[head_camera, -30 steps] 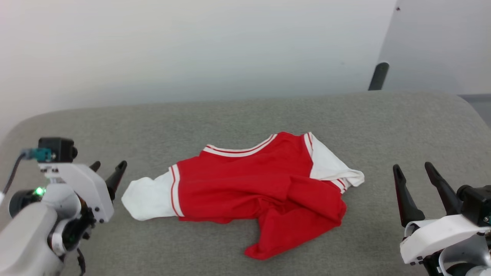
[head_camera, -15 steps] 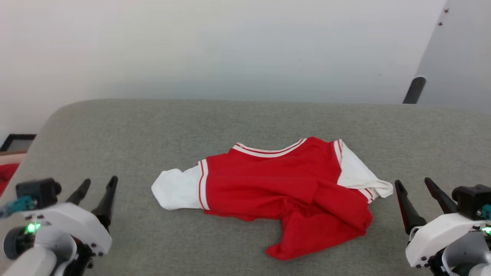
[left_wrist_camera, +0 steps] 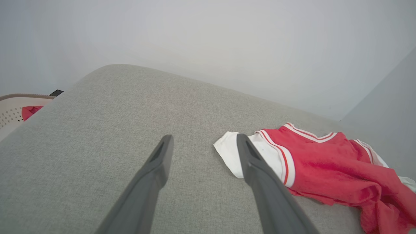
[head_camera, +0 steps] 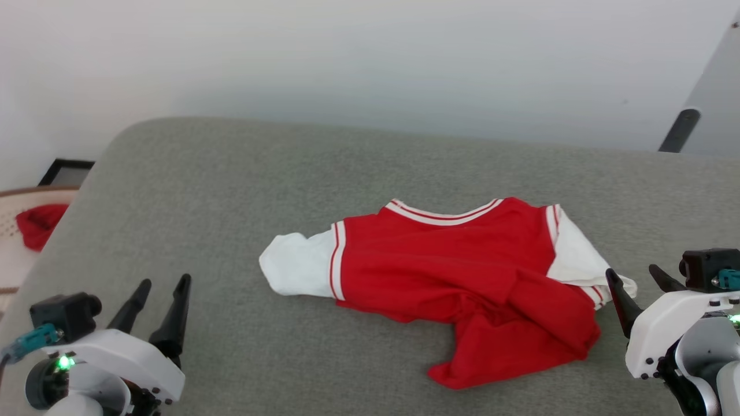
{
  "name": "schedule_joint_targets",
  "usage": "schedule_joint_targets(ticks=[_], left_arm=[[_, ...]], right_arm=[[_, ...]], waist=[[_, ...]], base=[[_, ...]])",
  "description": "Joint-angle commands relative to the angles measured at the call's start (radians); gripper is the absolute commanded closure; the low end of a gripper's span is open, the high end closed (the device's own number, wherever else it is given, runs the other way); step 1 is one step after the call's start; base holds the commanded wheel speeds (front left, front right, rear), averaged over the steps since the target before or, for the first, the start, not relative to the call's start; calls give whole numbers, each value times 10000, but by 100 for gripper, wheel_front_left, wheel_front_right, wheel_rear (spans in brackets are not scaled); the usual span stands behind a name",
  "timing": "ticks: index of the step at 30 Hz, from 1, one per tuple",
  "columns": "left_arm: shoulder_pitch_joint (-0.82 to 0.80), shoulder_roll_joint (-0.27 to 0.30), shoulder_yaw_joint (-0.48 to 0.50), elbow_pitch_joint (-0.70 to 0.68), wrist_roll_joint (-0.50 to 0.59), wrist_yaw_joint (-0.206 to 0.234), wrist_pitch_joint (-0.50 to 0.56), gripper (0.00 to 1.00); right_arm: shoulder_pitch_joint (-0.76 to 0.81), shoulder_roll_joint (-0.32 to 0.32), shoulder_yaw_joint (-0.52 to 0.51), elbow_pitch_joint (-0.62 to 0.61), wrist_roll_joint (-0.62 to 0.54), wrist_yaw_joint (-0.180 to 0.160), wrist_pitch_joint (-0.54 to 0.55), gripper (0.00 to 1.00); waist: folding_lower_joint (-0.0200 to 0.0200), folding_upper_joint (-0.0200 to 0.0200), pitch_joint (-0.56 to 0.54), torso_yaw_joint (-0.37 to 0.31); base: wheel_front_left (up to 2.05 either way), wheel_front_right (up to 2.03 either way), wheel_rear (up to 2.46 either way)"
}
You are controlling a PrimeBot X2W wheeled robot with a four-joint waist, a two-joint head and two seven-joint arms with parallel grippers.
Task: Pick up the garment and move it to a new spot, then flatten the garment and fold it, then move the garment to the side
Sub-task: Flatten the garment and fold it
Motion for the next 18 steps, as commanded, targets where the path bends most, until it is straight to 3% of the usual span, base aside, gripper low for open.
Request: schedule_joint_targets(ticks=[1,5,18], left_arm=[[108,-51,9,-25,-48,-17,-70,0],[81,-209,-39,-38,-66,-106,-165,0],[-218,-499,-90,169,-141,-426,-355,0]], right_arm=[[-135,-29,-16,139,22,-3,98,0],[-461,-336,-13,633,-33,-3,449,0],[-1428,-464,-189,2128,-113,-3,988,0]], waist=[[0,0,216,236],[0,0,420,473],[0,0,1134,838]], base=[[0,0,0],[0,0,0],[0,0,0]])
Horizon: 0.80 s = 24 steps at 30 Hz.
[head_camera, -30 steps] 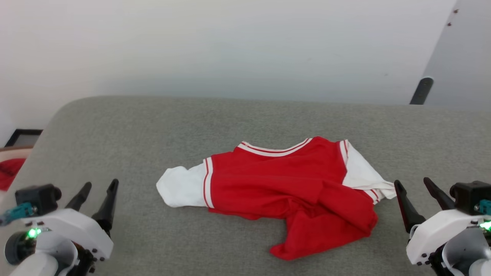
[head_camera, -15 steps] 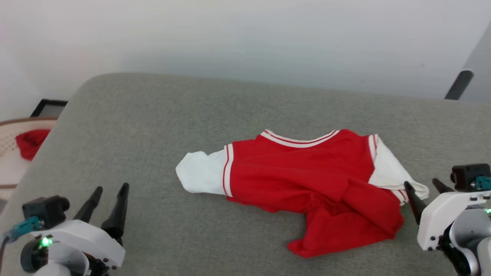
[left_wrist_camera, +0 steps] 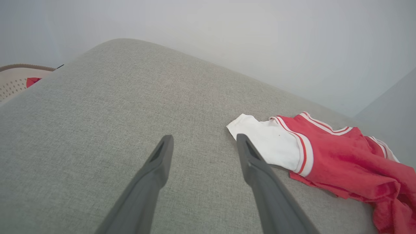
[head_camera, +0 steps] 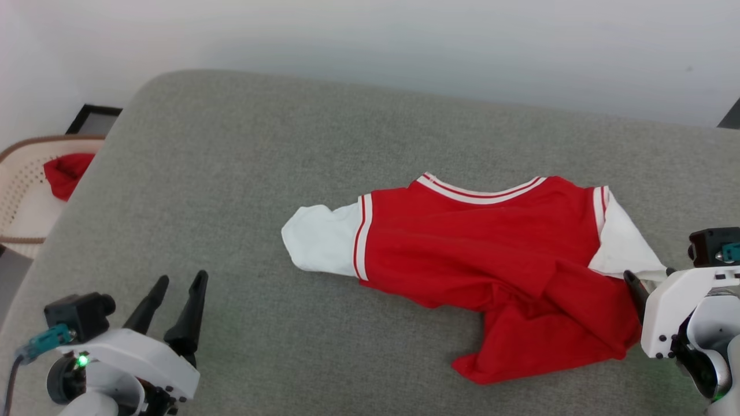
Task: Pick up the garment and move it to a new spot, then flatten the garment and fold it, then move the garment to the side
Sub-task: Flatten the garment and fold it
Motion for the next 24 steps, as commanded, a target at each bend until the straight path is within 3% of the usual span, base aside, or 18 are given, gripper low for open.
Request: schedule_joint_targets(ticks=[1,9,10,12,13,24], left_arm=[[-132,-52,-7,45,-34,-97,-68,0],[-381,-190,-21,377,-46,-341,-137,0],[-416,-208,-36,418,-37,-358,-142,0],[-490,-245,-37,493,-36,-436,-172,0],[-508,-265,-38,547,-37,-445,-170,0],[-514,-327,3,915,-112,-655,-299,0]], right_arm=[[-173,2,-5,132,-61,-3,65,0],[-638,139,-277,968,-46,-3,305,0],[-685,143,-277,1063,-47,-3,308,17],[-796,156,-313,1167,-30,-3,204,93],[-836,166,-322,1228,-34,-3,173,100],[-1120,533,-1744,1019,76,-3,-508,100]], waist=[[0,-1,160,94],[0,-1,427,146],[0,-1,451,152],[0,-1,493,162],[0,-1,506,161],[0,-1,429,27]], base=[[0,0,0],[0,0,0],[0,0,0],[0,0,0],[0,0,0],[0,0,0]])
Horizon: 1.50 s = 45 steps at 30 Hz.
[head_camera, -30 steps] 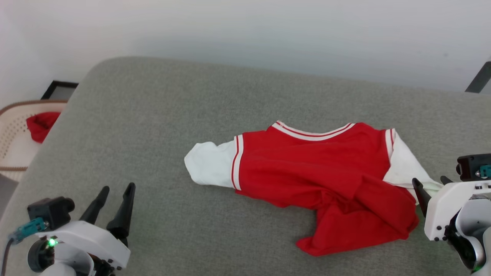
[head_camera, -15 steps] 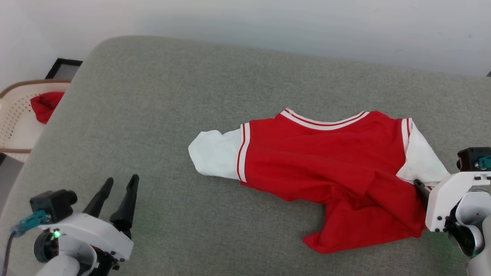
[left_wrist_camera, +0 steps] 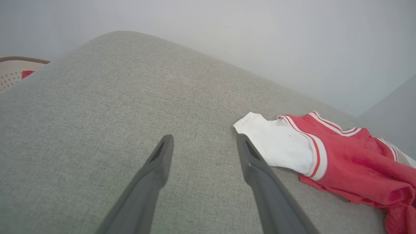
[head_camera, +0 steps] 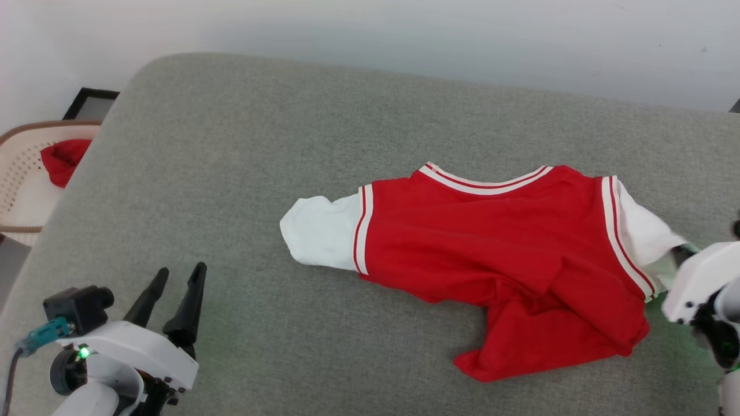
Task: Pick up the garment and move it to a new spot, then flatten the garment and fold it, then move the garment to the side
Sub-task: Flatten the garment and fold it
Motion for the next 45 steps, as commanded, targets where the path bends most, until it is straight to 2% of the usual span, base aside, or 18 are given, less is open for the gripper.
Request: schedule_joint_targets(ticks=[1,10,11,12,13,14,15,22,29,39,45], left_arm=[[-31,-27,32,46,-56,-54,-51,0],[-148,-35,0,156,-34,-153,-70,0],[-164,-34,0,161,-36,-165,-70,0],[-164,-34,0,161,-36,-165,-70,0],[-176,-24,-5,173,-30,-158,-67,0],[-188,-19,-14,183,-18,-159,-59,0],[-194,-12,-17,191,-10,-163,-55,0],[-168,119,-5,157,26,-92,-2,0],[-25,400,11,20,33,13,177,0],[-52,885,-144,-446,-32,83,924,0],[-713,1125,-389,-487,-114,-99,1950,0]], right_arm=[[-100,60,-350,-62,-155,-3,-192,100],[-365,541,-2984,-66,-2000,-3,-1205,100],[-390,618,-3224,-12,-2233,-3,-1248,92],[-390,618,-3224,-12,-2233,-3,-1248,92],[-387,682,-3405,70,-2459,-3,-1270,68],[-404,739,-3529,158,-2621,-3,-1242,40],[-433,795,-3651,239,-2737,-3,-1187,0],[-554,1050,-3845,465,-2839,-3,-949,0],[-175,1206,-3189,-35,-2238,-3,-1159,0],[1425,1119,-737,-2246,-622,-3,-1560,0],[2270,1011,30,-3868,-182,-3,-1749,0]], waist=[[0,-1,-9,-39],[0,-1,29,-130],[0,-1,34,-136],[0,-1,34,-136],[0,-1,37,-142],[0,-1,37,-150],[0,-1,32,-162],[0,-1,-96,-436],[0,-1,-557,-931],[0,-1,-1521,-1856],[0,-1,-1775,-2336]], base=[[0,0,0],[0,0,0],[0,0,0],[0,0,0],[0,0,0],[0,0,0],[0,0,0],[0,0,0],[0,0,0],[0,0,0],[0,0,0]])
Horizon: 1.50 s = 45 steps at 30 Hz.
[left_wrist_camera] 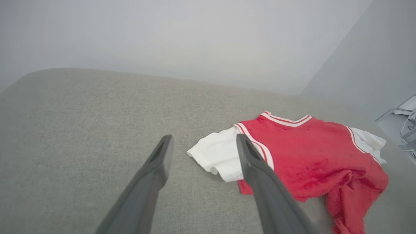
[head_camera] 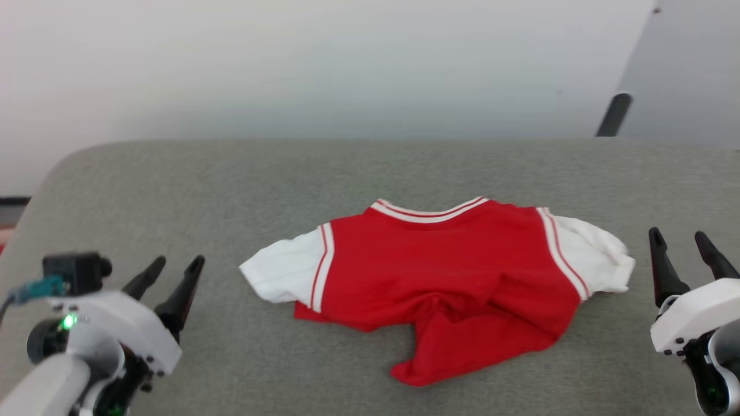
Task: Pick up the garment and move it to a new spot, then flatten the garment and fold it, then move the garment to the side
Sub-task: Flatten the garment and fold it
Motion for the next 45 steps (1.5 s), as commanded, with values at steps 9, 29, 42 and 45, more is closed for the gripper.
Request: schedule_joint_targets(ticks=[9,29,42,45], left_arm=[[-1757,30,-541,893,-258,-484,2093,0],[-4735,-419,-1732,4765,96,-1000,5477,0],[-5000,-1084,-2377,6422,193,-1212,6480,0],[-4968,-1281,-2400,6539,49,-1313,6644,33]], right_arm=[[623,27,561,-1497,444,-3,67,0],[-19,121,731,-2931,746,-3,321,0],[-275,112,762,-3021,636,-3,487,0],[-309,108,772,-3035,647,-3,530,0]], waist=[[0,0,-89,-931],[0,0,2062,-1657],[0,0,2348,-1500],[0,0,2388,-1469]], base=[[0,0,0],[0,0,0],[0,0,0],[0,0,0]])
